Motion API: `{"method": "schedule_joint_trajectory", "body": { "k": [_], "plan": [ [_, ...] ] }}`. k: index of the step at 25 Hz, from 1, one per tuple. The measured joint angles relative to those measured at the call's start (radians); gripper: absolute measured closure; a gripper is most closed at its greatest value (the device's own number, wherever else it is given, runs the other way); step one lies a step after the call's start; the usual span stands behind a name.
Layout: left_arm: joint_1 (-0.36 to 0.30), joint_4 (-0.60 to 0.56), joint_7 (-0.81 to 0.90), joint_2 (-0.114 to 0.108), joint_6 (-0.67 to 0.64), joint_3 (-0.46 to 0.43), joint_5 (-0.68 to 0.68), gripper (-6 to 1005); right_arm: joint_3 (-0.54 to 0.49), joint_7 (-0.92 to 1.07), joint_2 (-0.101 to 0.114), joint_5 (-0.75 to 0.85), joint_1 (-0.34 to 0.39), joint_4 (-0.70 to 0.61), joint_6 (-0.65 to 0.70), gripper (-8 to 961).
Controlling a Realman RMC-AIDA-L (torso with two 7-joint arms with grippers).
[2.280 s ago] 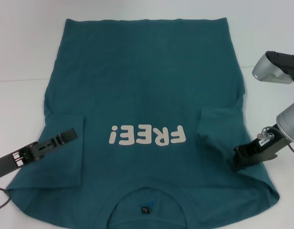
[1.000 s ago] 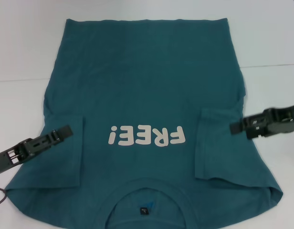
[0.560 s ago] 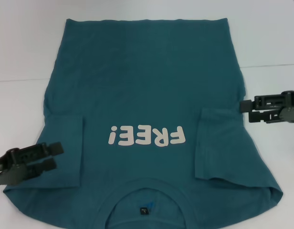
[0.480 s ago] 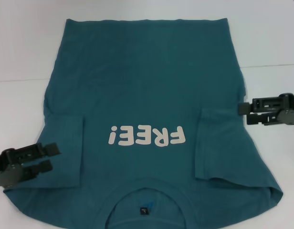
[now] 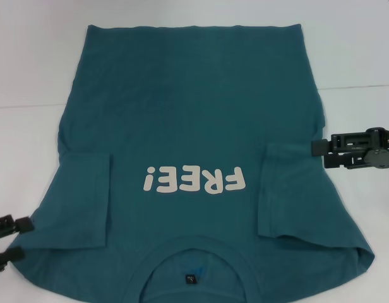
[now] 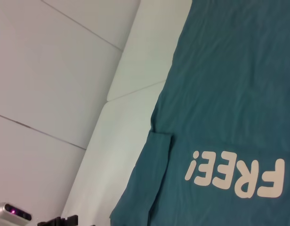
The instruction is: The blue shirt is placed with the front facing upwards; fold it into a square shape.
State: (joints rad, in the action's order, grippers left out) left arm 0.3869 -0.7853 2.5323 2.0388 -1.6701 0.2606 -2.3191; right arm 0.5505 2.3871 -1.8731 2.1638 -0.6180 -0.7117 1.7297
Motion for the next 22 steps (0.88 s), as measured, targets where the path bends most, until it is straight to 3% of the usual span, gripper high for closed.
{"method": "schedule_joint_trajectory", "body": {
  "k": [22],
  "plan": [
    [-0.02,0.027,0.032,0.011,0.141,-0.006,-0.081,249,0.001,0.01,0.003,0.001,0.001,0.0,-0.016,112]
  ]
}}
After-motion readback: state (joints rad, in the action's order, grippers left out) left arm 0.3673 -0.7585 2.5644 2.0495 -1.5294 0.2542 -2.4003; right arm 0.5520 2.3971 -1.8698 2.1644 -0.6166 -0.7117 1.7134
